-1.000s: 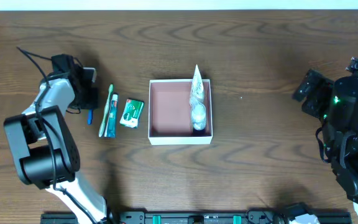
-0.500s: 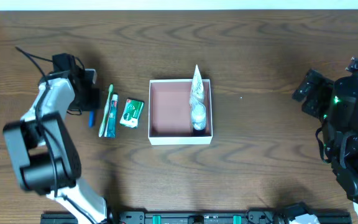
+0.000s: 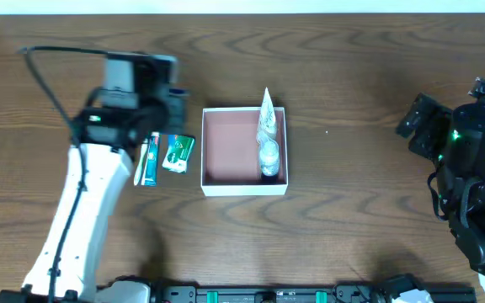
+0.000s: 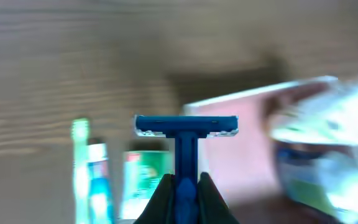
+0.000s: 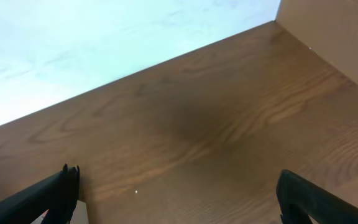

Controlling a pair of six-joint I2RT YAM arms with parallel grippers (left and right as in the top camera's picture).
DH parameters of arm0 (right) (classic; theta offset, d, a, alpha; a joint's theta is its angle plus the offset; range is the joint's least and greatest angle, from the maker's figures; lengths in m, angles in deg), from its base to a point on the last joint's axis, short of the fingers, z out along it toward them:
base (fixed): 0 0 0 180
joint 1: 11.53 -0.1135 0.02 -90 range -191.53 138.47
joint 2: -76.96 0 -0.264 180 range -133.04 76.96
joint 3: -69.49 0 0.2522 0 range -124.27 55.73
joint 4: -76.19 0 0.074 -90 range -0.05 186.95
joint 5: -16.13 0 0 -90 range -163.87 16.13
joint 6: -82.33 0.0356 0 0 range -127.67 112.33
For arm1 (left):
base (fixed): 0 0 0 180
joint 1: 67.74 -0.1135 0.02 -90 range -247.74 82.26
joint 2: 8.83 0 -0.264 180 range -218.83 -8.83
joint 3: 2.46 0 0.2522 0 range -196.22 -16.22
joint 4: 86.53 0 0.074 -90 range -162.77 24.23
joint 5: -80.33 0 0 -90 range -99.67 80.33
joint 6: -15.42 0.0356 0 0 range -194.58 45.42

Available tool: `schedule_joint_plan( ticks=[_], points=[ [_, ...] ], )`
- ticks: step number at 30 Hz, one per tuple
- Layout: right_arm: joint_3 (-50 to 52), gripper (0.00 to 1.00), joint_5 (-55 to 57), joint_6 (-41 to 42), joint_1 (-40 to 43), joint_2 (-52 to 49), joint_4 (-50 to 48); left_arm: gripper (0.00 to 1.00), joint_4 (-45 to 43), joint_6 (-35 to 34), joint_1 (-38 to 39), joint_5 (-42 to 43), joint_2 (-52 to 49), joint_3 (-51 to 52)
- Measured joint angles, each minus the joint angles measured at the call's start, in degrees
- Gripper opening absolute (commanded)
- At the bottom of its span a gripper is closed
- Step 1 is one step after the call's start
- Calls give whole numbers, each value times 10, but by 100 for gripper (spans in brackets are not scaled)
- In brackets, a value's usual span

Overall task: Pack container
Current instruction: 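Carry the razor into the box and release it with the left gripper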

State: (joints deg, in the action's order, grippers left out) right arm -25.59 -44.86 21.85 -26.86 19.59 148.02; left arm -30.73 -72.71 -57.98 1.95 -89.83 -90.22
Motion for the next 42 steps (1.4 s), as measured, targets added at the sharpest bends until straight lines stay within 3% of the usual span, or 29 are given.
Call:
schedule_joint_plan(
  ticks=[11, 26, 29, 31, 34, 42],
  points=[
    [0, 99, 0, 0, 0, 0, 0, 6, -26, -121, 120, -34, -122, 21],
    [0, 99, 0, 0, 0, 0, 0, 7, -36, -186, 155, -122, -277, 24],
    [0, 99, 0, 0, 0, 0, 0, 17, -37, -188, 155, -137, -276, 24],
    [0, 99, 0, 0, 0, 0, 0, 35, -39, -192, 158, -139, -276, 24],
    [0, 99, 0, 0, 0, 0, 0, 52, -41, -195, 164, -142, -276, 24],
    [0, 99, 0, 0, 0, 0, 0, 53, -24, -196, 174, -152, -249, 14]
  ],
)
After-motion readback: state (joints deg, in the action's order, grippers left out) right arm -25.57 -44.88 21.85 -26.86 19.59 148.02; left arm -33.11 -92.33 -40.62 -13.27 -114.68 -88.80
